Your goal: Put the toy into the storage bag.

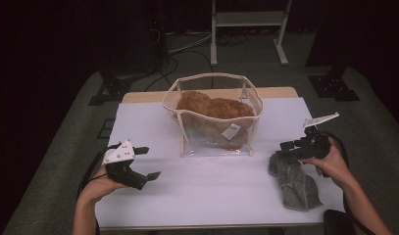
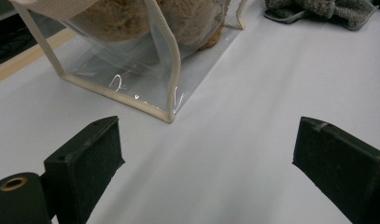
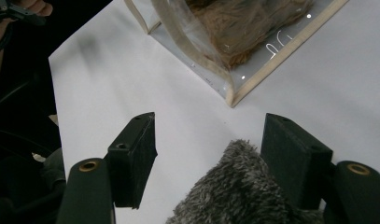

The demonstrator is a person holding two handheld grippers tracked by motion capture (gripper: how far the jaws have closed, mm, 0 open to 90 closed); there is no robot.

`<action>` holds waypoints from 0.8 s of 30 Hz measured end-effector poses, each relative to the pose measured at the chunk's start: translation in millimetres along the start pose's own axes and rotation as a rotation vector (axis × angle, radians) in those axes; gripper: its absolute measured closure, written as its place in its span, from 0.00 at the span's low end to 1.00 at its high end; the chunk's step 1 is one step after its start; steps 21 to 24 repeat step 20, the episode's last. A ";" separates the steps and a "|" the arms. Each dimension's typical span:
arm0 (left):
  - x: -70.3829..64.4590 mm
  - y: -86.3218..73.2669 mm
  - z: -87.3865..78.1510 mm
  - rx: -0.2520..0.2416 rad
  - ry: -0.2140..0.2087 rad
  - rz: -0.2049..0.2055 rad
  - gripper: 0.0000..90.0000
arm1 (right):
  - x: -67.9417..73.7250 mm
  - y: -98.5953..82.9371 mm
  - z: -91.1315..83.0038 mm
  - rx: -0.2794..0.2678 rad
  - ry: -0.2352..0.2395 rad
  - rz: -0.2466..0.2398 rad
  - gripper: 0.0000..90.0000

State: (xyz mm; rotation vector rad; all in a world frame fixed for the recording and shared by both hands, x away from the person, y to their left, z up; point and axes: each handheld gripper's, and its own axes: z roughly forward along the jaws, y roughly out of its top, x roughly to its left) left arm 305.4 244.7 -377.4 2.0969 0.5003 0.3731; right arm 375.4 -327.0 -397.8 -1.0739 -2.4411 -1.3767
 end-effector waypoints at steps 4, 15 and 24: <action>-0.1 -0.2 0.4 0.003 -0.001 0.001 0.08 | 0.1 -5.5 3.1 -0.010 0.009 0.004 0.38; -0.6 -0.5 2.3 0.008 -0.009 0.000 0.08 | 2.1 -18.3 8.3 -0.029 0.014 0.012 0.37; -0.9 -0.4 4.2 0.014 -0.014 0.006 0.08 | 7.8 -22.1 9.1 -0.051 0.011 0.001 0.35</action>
